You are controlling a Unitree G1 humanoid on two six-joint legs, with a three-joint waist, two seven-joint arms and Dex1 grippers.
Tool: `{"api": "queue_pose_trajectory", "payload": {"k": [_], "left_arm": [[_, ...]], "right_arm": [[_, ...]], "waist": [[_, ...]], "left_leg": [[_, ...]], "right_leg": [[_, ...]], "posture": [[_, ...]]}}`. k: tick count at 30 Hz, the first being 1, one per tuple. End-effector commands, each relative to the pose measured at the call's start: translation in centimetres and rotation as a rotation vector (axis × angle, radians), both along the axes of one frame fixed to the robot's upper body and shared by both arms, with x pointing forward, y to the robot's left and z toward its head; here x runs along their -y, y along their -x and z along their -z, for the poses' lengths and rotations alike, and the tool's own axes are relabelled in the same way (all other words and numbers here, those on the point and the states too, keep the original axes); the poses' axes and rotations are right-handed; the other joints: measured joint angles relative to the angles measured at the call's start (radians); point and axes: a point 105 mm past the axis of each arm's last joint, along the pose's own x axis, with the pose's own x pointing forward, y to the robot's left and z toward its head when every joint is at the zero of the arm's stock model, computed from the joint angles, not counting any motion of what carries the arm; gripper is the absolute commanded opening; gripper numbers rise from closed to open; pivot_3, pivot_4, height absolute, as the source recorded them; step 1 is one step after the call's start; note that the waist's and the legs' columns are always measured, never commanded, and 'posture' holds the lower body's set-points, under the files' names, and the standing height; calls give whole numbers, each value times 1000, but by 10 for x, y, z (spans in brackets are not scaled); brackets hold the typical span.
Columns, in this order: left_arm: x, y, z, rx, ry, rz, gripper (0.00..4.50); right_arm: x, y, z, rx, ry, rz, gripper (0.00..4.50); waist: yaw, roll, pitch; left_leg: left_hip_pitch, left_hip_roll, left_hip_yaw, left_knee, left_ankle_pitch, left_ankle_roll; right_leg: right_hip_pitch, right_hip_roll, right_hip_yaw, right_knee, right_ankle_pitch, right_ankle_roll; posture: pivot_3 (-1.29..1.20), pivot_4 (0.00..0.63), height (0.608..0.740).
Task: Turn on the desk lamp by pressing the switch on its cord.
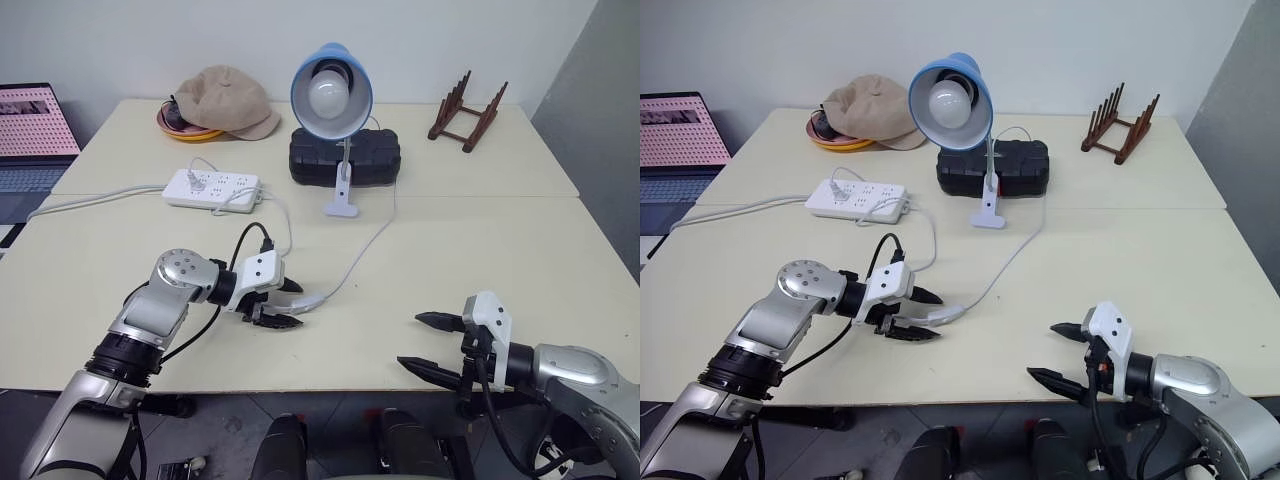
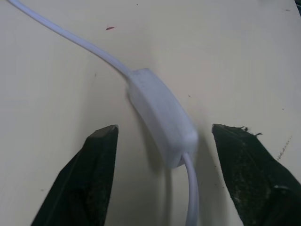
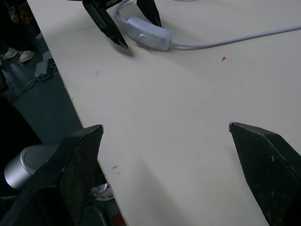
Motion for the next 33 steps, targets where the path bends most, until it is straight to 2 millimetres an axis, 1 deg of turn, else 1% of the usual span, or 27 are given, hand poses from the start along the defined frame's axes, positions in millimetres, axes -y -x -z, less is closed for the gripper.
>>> {"api": "queue_pose_trajectory", "payload": {"k": [1,3,7,9,11,13,15,16,18,21,24,26,28,31,33], "left_arm": [[-1,-1,-5,25,-9,21,2072],[-3,-1,-5,20,-11,17,1558],[-3,-1,-6,14,-8,14,695],[-2,-1,-6,1,9,-3,406],[3,-3,-11,-65,85,-54,408],[13,-6,-26,-222,242,-149,408],[22,-6,-43,-424,402,-225,408],[25,-4,-49,-481,439,-238,408],[34,5,-60,-625,526,-224,408],[53,16,-80,-812,658,-174,408],[66,19,-92,-898,735,-152,408],[74,20,-95,-931,767,-149,408],[81,24,-96,-949,782,-142,408],[85,27,-97,-969,795,-140,408],[85,29,-98,-979,800,-141,408]], "right_arm": [[-1,0,-12,57,-21,-4,4500],[-2,0,-14,56,-30,-3,4500],[-4,-2,-15,57,-31,-5,4500],[-4,-4,-17,56,-40,5,4500],[-5,-6,-18,40,-75,28,4500],[-4,-7,-22,-7,-154,69,4500],[-4,-7,-26,-93,-278,112,4500],[-4,-7,-28,-119,-313,122,4500],[-5,-7,-37,-212,-475,151,4500],[-10,-13,-49,-325,-673,169,4500],[-17,-18,-61,-370,-765,166,4500],[-25,-22,-75,-370,-821,141,4500],[-32,-25,-88,-369,-875,117,4500],[-40,-22,-98,-375,-889,82,4500],[-44,-21,-99,-382,-880,68,4500]], "waist": [[0,0,0],[0,0,0],[0,0,0],[0,0,0],[0,0,0],[0,0,0],[2,-1,0],[2,-1,0],[-1,-1,0],[-1,-1,0],[-2,-1,0],[-4,-1,0],[-5,-1,0],[-4,-1,0],[-3,-1,0]], "left_leg": [[0,0,0,0,0,0],[0,0,0,0,0,0],[0,0,0,0,0,0],[0,0,0,0,0,0],[0,0,0,0,0,0],[0,0,0,0,0,0],[-1,0,-1,2,0,0],[-2,0,-2,2,0,0],[-2,0,-3,3,0,0],[-1,0,-3,3,0,0],[-1,0,-3,3,0,0],[-1,0,-3,3,0,0],[0,0,-3,3,0,0],[0,0,-3,3,0,0],[-1,0,-3,3,0,0]], "right_leg": [[0,0,0,0,0,0],[0,0,0,0,0,0],[0,0,0,0,0,0],[0,0,0,0,0,0],[0,0,0,0,0,0],[0,0,0,0,0,0],[0,0,-1,1,0,0],[0,0,-2,1,0,0],[0,0,-2,1,0,1],[1,0,-2,1,0,1],[1,0,-2,2,0,1],[1,1,-2,2,3,5],[1,1,-2,3,3,5],[1,2,-2,3,3,6],[1,2,-2,2,4,6]], "posture": [[0,150,740],[0,150,740],[0,150,740],[0,150,740],[0,150,740],[0,150,740],[0,150,740],[0,150,740],[0,150,740],[0,150,740],[0,150,740],[0,150,740],[0,150,740],[0,150,740],[0,150,740]]}}
